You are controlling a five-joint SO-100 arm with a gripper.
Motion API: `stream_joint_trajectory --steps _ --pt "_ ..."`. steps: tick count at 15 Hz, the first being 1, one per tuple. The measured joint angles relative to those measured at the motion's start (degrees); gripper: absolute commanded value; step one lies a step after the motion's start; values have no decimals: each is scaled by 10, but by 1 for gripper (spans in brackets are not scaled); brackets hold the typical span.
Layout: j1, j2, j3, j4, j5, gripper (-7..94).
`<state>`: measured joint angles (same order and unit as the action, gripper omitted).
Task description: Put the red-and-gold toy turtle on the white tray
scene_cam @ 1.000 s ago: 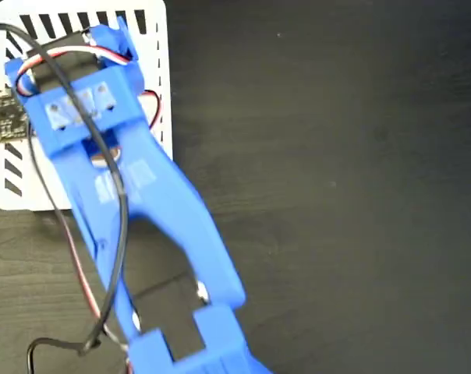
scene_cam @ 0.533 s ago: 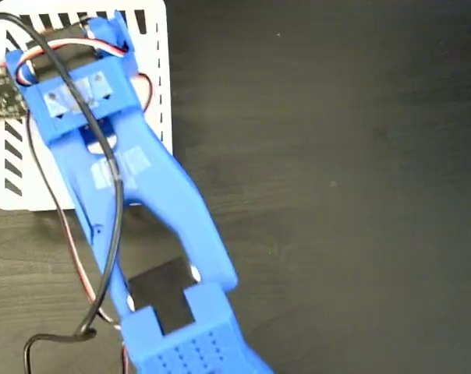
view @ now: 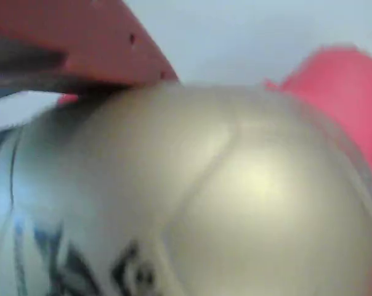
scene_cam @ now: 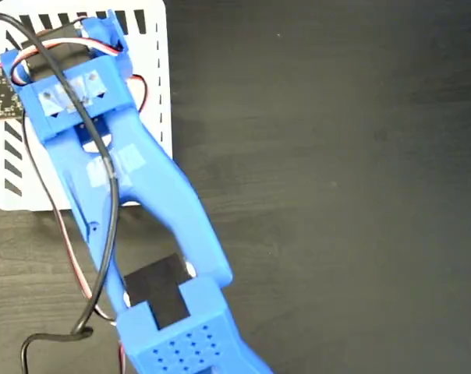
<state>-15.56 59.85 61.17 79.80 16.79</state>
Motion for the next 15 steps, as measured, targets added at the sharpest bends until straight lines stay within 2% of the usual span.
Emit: stream_joint_trajectory --steps 15 --pt "0 0 0 0 7 62"
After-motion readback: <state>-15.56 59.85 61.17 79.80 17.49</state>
